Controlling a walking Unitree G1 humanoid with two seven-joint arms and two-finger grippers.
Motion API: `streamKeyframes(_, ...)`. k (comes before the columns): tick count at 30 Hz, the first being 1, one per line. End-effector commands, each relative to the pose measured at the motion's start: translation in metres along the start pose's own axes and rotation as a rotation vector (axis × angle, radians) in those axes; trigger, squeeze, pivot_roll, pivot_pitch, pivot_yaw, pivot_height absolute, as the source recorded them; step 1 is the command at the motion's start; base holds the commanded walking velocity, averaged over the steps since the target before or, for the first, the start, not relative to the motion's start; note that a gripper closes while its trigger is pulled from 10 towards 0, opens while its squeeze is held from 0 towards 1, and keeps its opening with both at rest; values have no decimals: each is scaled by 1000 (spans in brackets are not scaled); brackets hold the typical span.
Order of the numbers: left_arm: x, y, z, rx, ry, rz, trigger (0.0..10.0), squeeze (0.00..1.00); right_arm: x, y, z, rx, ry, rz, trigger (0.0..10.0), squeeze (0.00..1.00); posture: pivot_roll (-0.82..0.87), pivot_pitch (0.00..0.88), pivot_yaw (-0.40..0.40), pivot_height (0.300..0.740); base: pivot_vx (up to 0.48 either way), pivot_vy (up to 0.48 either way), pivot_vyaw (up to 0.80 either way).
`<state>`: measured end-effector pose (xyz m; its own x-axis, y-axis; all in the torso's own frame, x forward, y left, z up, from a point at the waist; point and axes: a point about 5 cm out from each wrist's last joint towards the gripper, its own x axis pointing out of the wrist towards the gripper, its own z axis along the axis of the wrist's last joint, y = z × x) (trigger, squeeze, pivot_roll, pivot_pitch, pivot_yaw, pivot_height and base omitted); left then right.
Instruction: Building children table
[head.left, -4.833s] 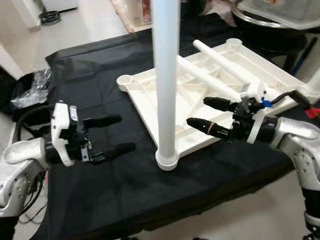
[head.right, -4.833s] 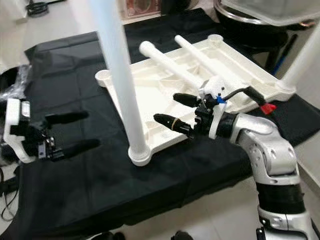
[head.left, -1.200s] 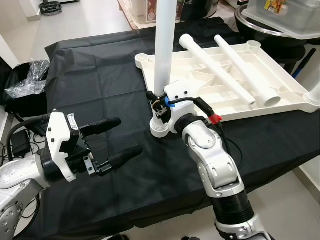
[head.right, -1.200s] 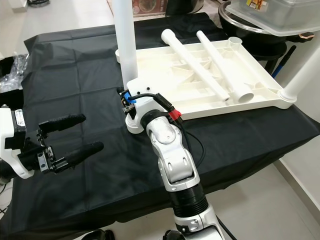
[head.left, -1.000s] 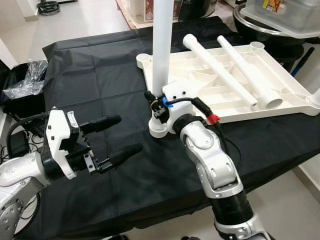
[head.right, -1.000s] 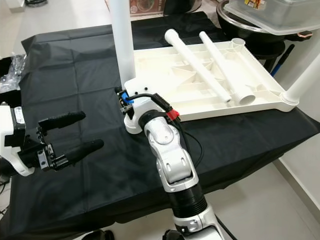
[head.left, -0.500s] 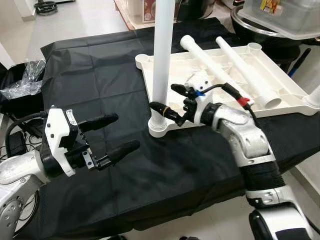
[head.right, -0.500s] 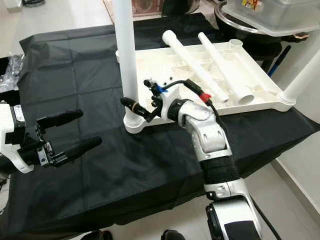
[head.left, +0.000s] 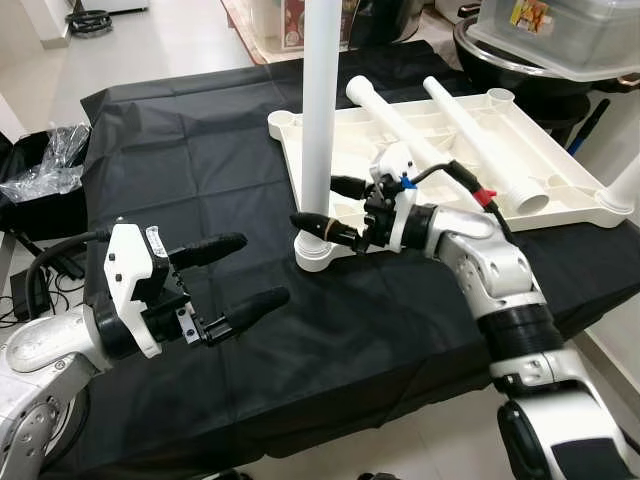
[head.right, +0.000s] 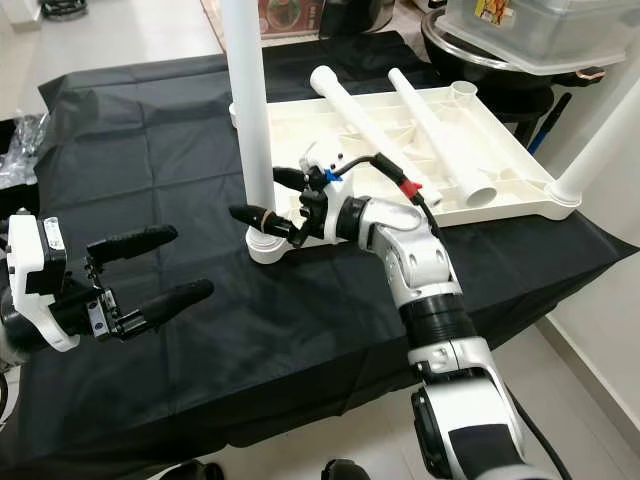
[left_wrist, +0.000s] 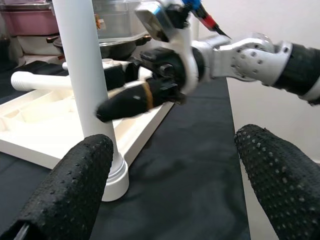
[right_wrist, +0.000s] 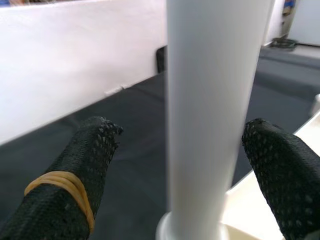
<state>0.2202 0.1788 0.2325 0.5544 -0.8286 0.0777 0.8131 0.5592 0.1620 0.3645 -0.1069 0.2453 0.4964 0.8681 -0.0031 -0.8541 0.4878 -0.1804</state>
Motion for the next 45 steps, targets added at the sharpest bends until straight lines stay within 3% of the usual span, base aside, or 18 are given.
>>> streamKeyframes(1,0,-4,-1,-6,5,-12,10000,0,0,-2,-3,-25,13,-12,10000,0,57,153,-36,740,0,0,0)
streamKeyframes(6,-1,-6,2,-3,5,-15,10000,0,4,-6,-2,-49,23,-12,10000,0,59,173,-37,740,0,0,0)
streamKeyframes(7,-1,-8,3,-5,5,-16,10000,0,7,-8,-1,-62,19,-34,3255,0,65,196,-36,740,0,0,0)
streamKeyframes(8,-2,-10,4,-7,7,-17,10000,0,8,-11,1,-71,15,-67,0,0,69,207,-37,740,0,0,0)
streamKeyframes(13,-4,-14,5,-14,13,-17,10000,0,13,-13,4,-65,-9,-101,0,0,72,218,-35,740,0,0,0)
streamKeyframes(20,-7,-13,8,-12,19,10,10000,0,24,7,-7,-92,-3,-193,0,0,70,242,-38,740,0,0,0)
streamKeyframes(22,-6,-12,8,-12,9,19,10000,0,19,16,-19,-161,85,-561,0,0,56,240,-40,740,0,0,0)
streamKeyframes(23,-6,-12,8,-12,9,19,10000,0,19,16,-19,-161,85,-561,0,0,56,240,-40,740,0,0,0)
streamKeyframes(24,-6,-12,9,-14,7,21,10000,0,15,24,-23,-156,87,-682,0,0,51,240,-37,740,0,0,0)
streamKeyframes(25,-5,-12,8,-15,5,21,10000,0,14,41,-27,-168,85,-726,0,0,53,240,-35,740,0,0,0)
streamKeyframes(26,-5,-12,8,-15,5,21,10000,0,14,41,-27,-168,85,-726,0,0,53,240,-35,740,0,0,0)
streamKeyframes(27,-4,-12,8,-19,1,21,10000,0,17,58,-31,-163,79,-709,0,0,52,240,-35,740,0,0,0)
streamKeyframes(30,-2,-12,8,-22,-2,16,10000,0,21,76,-36,-146,76,-681,0,0,47,235,-31,740,0,0,0)
streamKeyframes(36,-1,-12,8,-22,-3,11,10000,0,22,74,-35,-134,80,-702,0,0,37,226,-29,740,0,0,0)
streamKeyframes(37,1,-12,8,-21,-5,10,10000,0,23,71,-31,-130,74,-694,10000,0,35,223,-30,740,0,0,0)
streamKeyframes(42,2,-11,9,-17,-7,10,10000,0,25,68,-18,-89,35,-635,10000,0,33,222,-29,740,0,0,0)
streamKeyframes(43,3,-11,9,-19,-8,9,10000,0,23,65,-11,-67,8,-590,10000,1000,31,226,-28,740,0,0,0)
streamKeyframes(45,3,-11,9,-18,-6,8,10000,0,21,63,-4,-15,-22,-522,10000,1000,31,227,-28,740,0,0,0)
